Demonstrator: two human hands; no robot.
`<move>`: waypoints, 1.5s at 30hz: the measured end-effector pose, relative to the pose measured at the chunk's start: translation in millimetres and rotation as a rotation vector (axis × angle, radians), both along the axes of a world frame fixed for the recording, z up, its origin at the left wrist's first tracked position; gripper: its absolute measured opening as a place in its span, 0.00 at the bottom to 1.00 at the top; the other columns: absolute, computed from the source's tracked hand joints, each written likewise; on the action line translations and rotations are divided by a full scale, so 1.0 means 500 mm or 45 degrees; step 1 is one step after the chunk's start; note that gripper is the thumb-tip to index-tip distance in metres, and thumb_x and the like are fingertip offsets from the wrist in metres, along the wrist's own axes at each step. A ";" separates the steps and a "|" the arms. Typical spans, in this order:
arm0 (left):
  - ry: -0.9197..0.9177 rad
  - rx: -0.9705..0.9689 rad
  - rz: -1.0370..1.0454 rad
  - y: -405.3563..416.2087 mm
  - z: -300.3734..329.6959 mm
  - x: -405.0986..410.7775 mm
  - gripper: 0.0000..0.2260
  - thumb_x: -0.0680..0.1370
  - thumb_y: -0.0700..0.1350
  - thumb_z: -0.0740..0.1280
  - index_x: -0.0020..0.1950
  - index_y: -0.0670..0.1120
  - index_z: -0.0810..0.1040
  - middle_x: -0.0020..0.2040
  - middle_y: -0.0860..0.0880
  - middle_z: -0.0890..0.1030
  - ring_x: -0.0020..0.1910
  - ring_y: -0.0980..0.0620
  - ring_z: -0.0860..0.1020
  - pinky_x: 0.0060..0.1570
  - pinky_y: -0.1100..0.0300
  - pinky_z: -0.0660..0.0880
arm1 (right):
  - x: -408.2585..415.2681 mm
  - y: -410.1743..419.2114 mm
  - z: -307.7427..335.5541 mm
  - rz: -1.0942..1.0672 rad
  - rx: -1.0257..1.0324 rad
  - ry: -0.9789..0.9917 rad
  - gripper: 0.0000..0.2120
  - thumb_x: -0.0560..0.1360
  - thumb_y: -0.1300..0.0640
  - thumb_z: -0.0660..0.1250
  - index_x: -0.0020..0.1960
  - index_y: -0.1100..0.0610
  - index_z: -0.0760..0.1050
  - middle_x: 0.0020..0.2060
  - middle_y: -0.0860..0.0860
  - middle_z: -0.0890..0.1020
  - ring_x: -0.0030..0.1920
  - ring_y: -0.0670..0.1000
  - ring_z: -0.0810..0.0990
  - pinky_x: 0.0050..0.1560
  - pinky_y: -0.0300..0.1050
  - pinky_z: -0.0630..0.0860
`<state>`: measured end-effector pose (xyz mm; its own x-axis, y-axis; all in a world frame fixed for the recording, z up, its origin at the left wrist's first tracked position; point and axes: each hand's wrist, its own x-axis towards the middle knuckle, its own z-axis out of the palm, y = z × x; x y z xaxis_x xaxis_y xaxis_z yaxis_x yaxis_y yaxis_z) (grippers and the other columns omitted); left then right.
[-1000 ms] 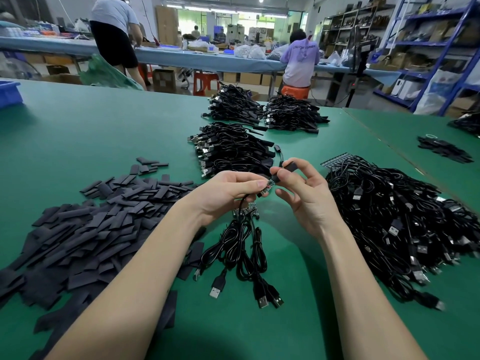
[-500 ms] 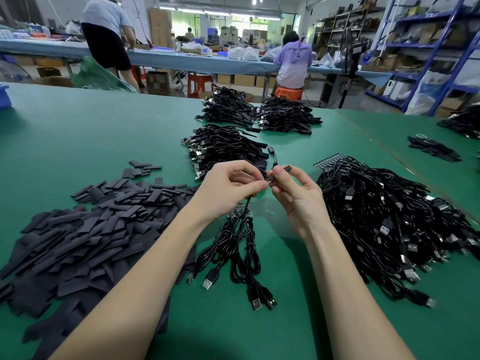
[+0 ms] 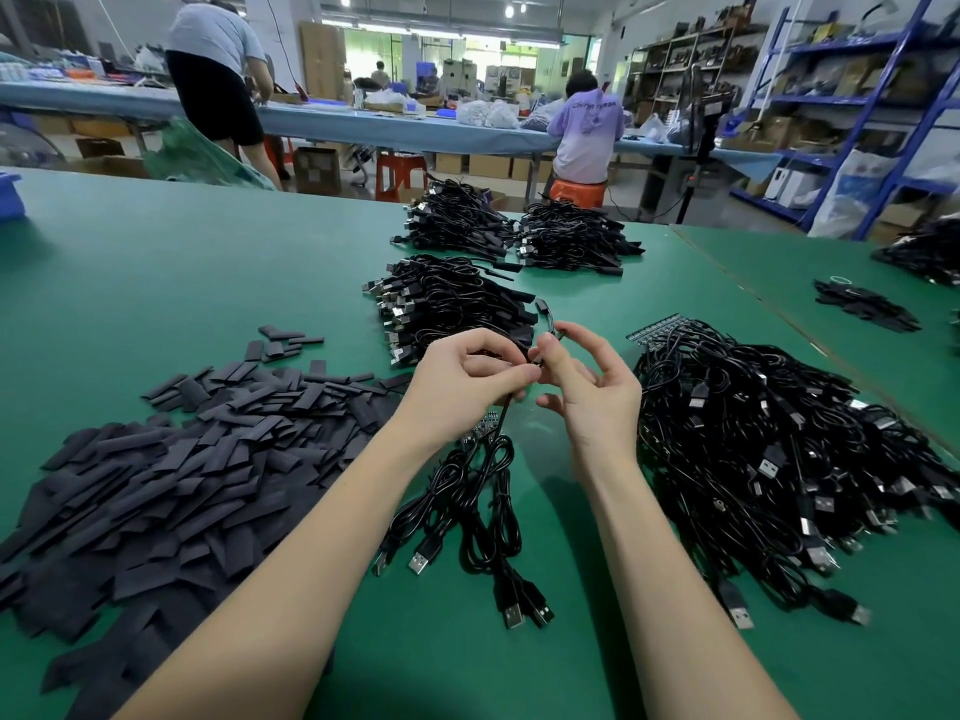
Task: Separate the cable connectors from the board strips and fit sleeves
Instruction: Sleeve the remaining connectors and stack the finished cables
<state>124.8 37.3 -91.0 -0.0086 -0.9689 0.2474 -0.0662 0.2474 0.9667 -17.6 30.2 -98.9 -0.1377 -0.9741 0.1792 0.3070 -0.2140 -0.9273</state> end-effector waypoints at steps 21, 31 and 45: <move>-0.653 0.381 -0.490 0.014 0.045 0.044 0.16 0.74 0.51 0.77 0.57 0.49 0.78 0.44 0.49 0.87 0.38 0.56 0.82 0.36 0.70 0.75 | -0.022 -0.019 0.024 -0.174 0.146 -0.566 0.07 0.75 0.64 0.76 0.52 0.58 0.82 0.36 0.53 0.86 0.31 0.46 0.82 0.35 0.35 0.80; -0.966 -0.323 0.365 -0.117 0.130 0.039 0.09 0.72 0.45 0.79 0.46 0.48 0.80 0.44 0.50 0.82 0.42 0.53 0.79 0.51 0.58 0.77 | -0.019 -0.023 0.005 -0.076 0.377 -0.301 0.16 0.84 0.46 0.62 0.64 0.57 0.73 0.43 0.53 0.88 0.35 0.49 0.86 0.35 0.42 0.83; -1.566 -0.472 0.588 -0.269 0.040 0.101 0.16 0.83 0.48 0.63 0.70 0.48 0.78 0.66 0.47 0.79 0.69 0.44 0.71 0.71 0.49 0.64 | 0.006 -0.022 -0.026 0.013 0.232 0.789 0.08 0.80 0.47 0.67 0.49 0.49 0.82 0.39 0.42 0.87 0.42 0.46 0.81 0.45 0.44 0.76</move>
